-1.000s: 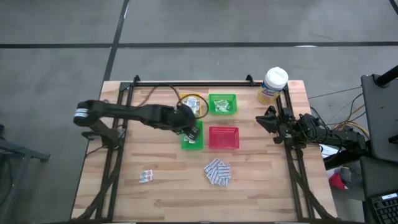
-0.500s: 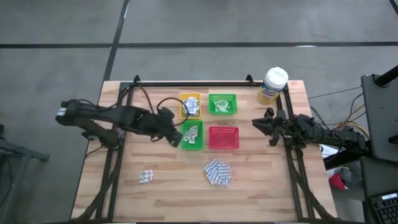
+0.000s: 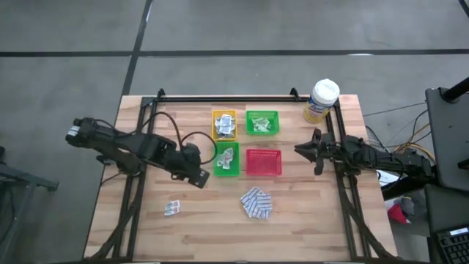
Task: Pick & Place First Aid Supplies
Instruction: Put the orange ointment pack into the bottom green bin
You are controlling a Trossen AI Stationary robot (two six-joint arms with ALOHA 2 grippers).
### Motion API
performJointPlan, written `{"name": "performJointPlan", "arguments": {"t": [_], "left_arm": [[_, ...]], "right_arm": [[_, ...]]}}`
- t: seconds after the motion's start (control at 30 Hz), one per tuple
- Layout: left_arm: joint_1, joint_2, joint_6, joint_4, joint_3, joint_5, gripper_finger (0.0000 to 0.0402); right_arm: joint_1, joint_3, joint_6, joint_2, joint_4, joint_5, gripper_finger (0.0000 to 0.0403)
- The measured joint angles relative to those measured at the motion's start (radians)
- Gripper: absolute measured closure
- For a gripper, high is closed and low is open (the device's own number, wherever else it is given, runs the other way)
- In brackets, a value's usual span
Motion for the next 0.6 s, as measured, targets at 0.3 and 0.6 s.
{"name": "performJointPlan", "arguments": {"t": [0.3, 0.6], "left_arm": [[-0.002, 0.0, -0.077, -0.022, -0.119, 0.155, 0.0282], [-0.016, 0.0, -0.073, -0.021, -0.242, 0.233, 0.0282]], "right_arm": [[0.0, 0.105, -0.016, 0.067, -0.235, 0.0, 0.032], [0.0, 0.19, -0.041, 0.2, -0.312, 0.0, 0.0321]]}}
